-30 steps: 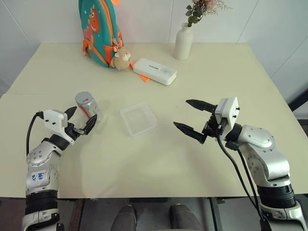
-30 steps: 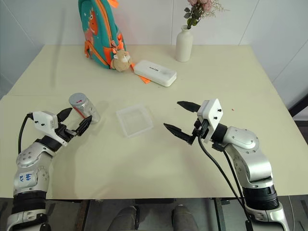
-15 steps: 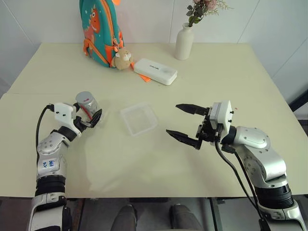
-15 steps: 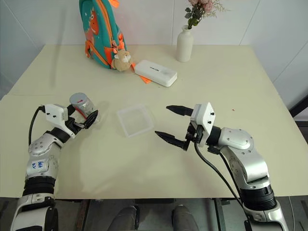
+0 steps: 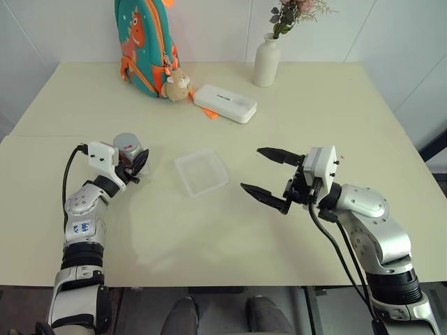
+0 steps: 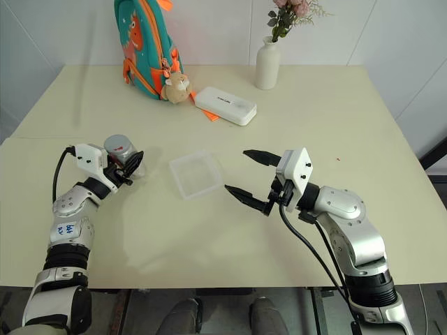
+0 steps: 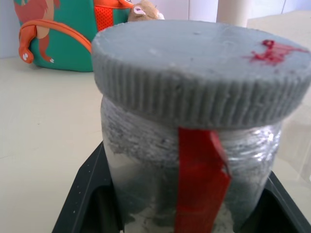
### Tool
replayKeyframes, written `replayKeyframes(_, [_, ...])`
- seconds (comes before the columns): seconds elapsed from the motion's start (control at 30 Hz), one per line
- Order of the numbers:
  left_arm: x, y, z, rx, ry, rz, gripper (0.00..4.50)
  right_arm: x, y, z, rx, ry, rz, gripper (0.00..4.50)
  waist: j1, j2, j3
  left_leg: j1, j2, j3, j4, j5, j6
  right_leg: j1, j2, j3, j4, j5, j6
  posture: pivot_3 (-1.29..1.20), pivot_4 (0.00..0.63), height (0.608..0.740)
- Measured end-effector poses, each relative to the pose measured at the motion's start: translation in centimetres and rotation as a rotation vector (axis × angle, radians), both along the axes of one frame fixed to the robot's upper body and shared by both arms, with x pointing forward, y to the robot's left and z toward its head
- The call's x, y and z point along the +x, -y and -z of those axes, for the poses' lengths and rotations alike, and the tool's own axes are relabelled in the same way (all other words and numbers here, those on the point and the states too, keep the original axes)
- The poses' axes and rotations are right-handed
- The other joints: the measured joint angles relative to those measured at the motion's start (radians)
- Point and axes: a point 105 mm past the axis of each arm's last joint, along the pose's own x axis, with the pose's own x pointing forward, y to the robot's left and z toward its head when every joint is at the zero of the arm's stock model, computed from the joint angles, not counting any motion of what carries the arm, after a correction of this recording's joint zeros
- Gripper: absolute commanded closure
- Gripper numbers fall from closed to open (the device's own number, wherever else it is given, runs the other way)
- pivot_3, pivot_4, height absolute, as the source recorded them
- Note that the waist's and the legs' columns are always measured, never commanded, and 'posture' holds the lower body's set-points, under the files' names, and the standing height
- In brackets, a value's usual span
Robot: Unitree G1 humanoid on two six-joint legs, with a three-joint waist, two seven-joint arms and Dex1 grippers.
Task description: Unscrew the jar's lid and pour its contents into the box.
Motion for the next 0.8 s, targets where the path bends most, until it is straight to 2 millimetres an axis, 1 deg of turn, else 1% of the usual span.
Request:
replayKeyframes(0.07, [-0.4, 0.3, 0.0, -0.009, -0.005, 0.02, 2.53, 0.1, 0.1, 0.1, 0.005, -0.004, 0.011, 0.0, 0.0, 0.0, 0.0, 0.0, 0.0, 0.0, 0.0, 0.0, 0.0, 0.0, 0.0, 0.0, 0.0, 0.0, 0.0, 0.0, 0.15, 0.74])
replayKeyframes(0.13, [-0.9, 1.0, -0.8, -0.024, 0.004, 0.065, 2.53, 0.2, 0.1, 0.0, 0.016, -0.005, 0.027, 0.0, 0.001, 0.0, 0.0, -0.002, 0.0, 0.0, 0.0, 0.001, -0.001, -0.002, 0.0, 0.0, 0.001, 0.0, 0.0, 0.0, 0.15, 0.74])
replayKeyframes(0.23, [-1.8, 2.2, -3.9, -0.019, 0.036, 0.174, 2.53, 0.8, -0.1, -0.6, 0.043, -0.034, 0.064, 0.0, 0.0, 0.0, 0.0, -0.008, 0.0, -0.001, 0.002, 0.003, -0.005, -0.01, 0.0, 0.0, 0.006, 0.0, 0.0, 0.0, 0.15, 0.74])
replayKeyframes(0.27, [-2.3, 2.8, -4.9, 0.001, 0.026, 0.23, 2.53, 1.1, -0.3, -1.1, 0.066, -0.067, 0.077, 0.0, -0.004, 0.0, 0.0, -0.011, 0.001, -0.001, 0.003, 0.004, -0.006, -0.014, 0.001, 0.001, 0.009, 0.0, 0.0, 0.0, 0.15, 0.74])
replayKeyframes(0.33, [-3.2, 4.0, -6.2, 0.032, -0.001, 0.331, 2.53, 1.3, -1.1, -2.5, 0.105, -0.104, 0.074, 0.0, -0.009, 0.0, 0.0, -0.012, 0.001, -0.001, 0.003, 0.005, -0.006, -0.015, 0.001, 0.001, 0.011, 0.0, 0.0, 0.0, 0.15, 0.74])
replayKeyframes(0.43, [-4.3, 6.0, -6.4, 0.061, -0.095, 0.478, 2.53, 1.0, -2.8, -5.2, 0.158, -0.12, 0.035, 0.0, -0.018, 0.0, 0.0, -0.012, 0.0, -0.003, 0.002, 0.007, -0.006, -0.015, 0.001, 0.0, 0.013, 0.0, 0.0, 0.0, 0.15, 0.74])
replayKeyframes(0.5, [-5.1, 8.1, -6.0, 0.071, -0.166, 0.601, 2.53, 1.4, -3.8, -6.3, 0.148, -0.155, 0.048, 0.0, -0.024, 0.0, 0.0, -0.012, -0.001, -0.004, 0.001, 0.008, -0.005, -0.015, 0.001, -0.001, 0.013, 0.0, -0.001, 0.0, 0.15, 0.74])
replayKeyframes(0.6, [-5.6, 10.2, -6.1, 0.089, -0.204, 0.703, 2.53, 2.1, -4.8, -6.3, 0.147, -0.245, 0.067, 0.0, -0.025, 0.0, 0.0, -0.012, -0.001, -0.007, 0.0, 0.009, -0.004, -0.015, 0.001, -0.003, 0.013, 0.0, -0.001, 0.0, 0.15, 0.74])
replayKeyframes(0.7, [-5.8, 12.1, -6.8, 0.104, -0.18, 0.775, 2.53, 2.4, -5.9, -6.6, 0.146, -0.3, 0.062, 0.0, -0.026, 0.0, 0.0, -0.013, -0.001, -0.007, -0.001, 0.01, -0.006, -0.016, 0.001, -0.003, 0.013, 0.0, -0.001, 0.0, 0.15, 0.74])
replayKeyframes(0.8, [-6.0, 13.3, -6.5, 0.097, -0.182, 0.82, 2.53, 2.6, -6.4, -6.2, 0.125, -0.324, 0.071, 0.0, -0.029, 0.0, 0.0, -0.014, -0.002, -0.006, -0.001, 0.01, -0.006, -0.016, 0.001, -0.003, 0.011, 0.0, -0.001, 0.0, 0.15, 0.74])
